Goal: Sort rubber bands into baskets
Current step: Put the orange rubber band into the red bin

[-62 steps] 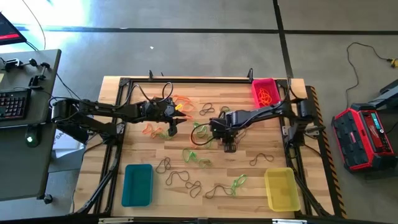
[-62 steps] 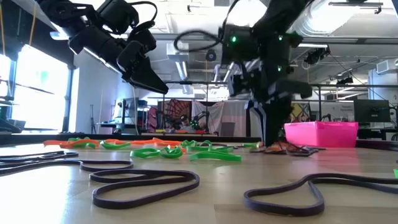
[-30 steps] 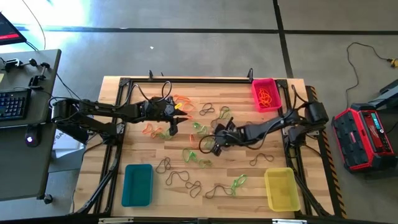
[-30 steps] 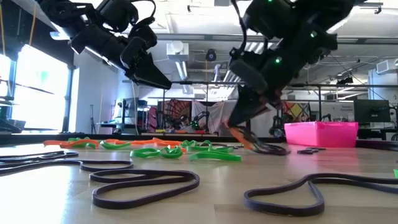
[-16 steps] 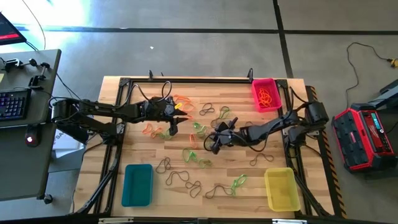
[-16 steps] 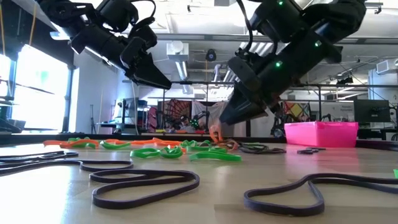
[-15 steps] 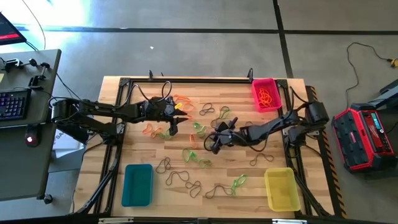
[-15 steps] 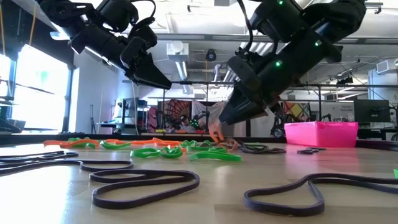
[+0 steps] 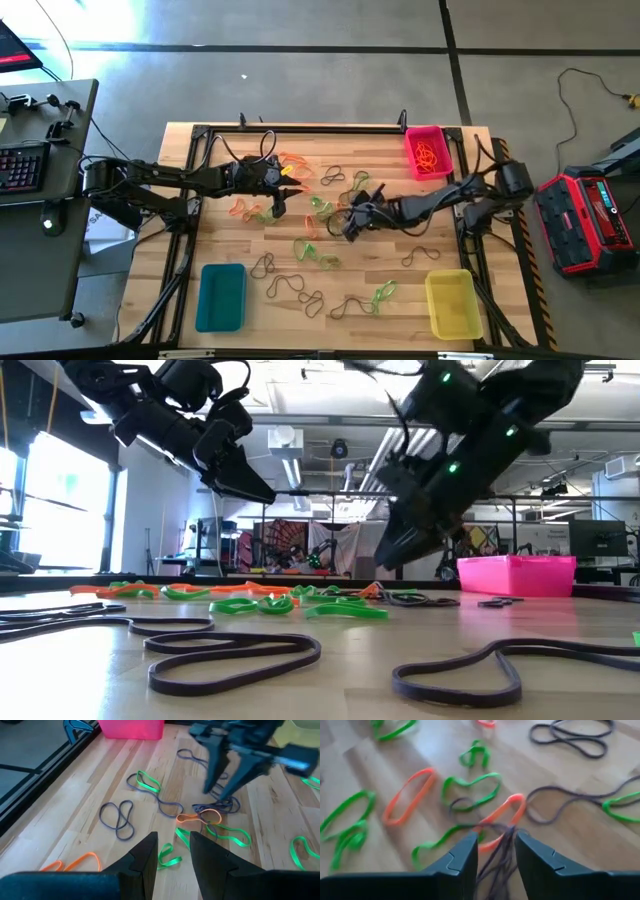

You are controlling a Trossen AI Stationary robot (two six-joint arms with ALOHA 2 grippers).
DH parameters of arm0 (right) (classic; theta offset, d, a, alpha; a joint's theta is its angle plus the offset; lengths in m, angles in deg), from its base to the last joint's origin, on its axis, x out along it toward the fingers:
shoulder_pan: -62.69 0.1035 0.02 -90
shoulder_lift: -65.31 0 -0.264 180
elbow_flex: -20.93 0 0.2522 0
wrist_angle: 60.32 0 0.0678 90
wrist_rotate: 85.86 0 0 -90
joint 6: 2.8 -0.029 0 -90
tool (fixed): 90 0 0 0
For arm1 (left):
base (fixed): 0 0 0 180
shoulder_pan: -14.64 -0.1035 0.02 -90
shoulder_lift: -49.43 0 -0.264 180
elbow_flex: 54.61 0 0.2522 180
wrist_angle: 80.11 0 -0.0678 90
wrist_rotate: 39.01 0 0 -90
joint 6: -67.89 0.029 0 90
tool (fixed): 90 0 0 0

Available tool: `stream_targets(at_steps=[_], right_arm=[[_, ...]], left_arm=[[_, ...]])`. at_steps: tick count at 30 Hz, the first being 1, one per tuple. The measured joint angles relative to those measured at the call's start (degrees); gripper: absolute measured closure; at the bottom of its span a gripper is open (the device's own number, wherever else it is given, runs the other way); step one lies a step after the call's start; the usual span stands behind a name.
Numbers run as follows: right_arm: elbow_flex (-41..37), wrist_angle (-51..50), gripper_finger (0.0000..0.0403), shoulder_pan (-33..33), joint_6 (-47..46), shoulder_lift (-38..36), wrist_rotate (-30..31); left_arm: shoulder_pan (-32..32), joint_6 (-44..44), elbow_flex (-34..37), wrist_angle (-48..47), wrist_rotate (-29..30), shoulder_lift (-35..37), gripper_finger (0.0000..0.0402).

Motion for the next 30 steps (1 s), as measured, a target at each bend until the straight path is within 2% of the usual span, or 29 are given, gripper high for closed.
stream_targets(at_steps=[3,9,14,17,20,25,27,30], right_arm=[[0.2,2.0,0.0275,-2.5,0.2,1.2,-1.3],[4.9,-1.1,0.0272,-5.3,4.6,5.0,-4.8],[9.3,-8.1,0.0272,-6.5,5.3,9.1,-3.8],[10.6,-8.7,0.0276,-7.2,5.5,10.6,-3.1],[10.9,-8.7,0.0302,-7.6,6.7,11.0,-2.5],[10.9,-8.8,0.0385,-8.3,8.8,11.0,-4.5],[10.9,-8.8,0.0397,-8.4,9.7,11.0,-5.3],[10.9,-8.8,0.0392,-8.4,10.2,10.7,-6.0]], left_arm=[[0.0,0.0,0.0,0.0,0.0,0.0,0.0298],[0.0,-1.3,0.0,1.3,0.0,0.0,0.0298],[0.1,-1.6,0.0,1.4,0.0,0.0,0.0298],[0.1,-1.5,0.0,1.3,0.0,0.0,0.0298],[0.1,-1.6,1.6,4.0,0.0,0.0,0.0299],[0.1,-3.4,6.5,12.4,0.0,0.0,0.0318],[0.1,-4.3,8.0,13.8,0.0,0.0,0.0327],[0.1,-5.3,9.8,16.2,0.0,0.0,0.0339]])
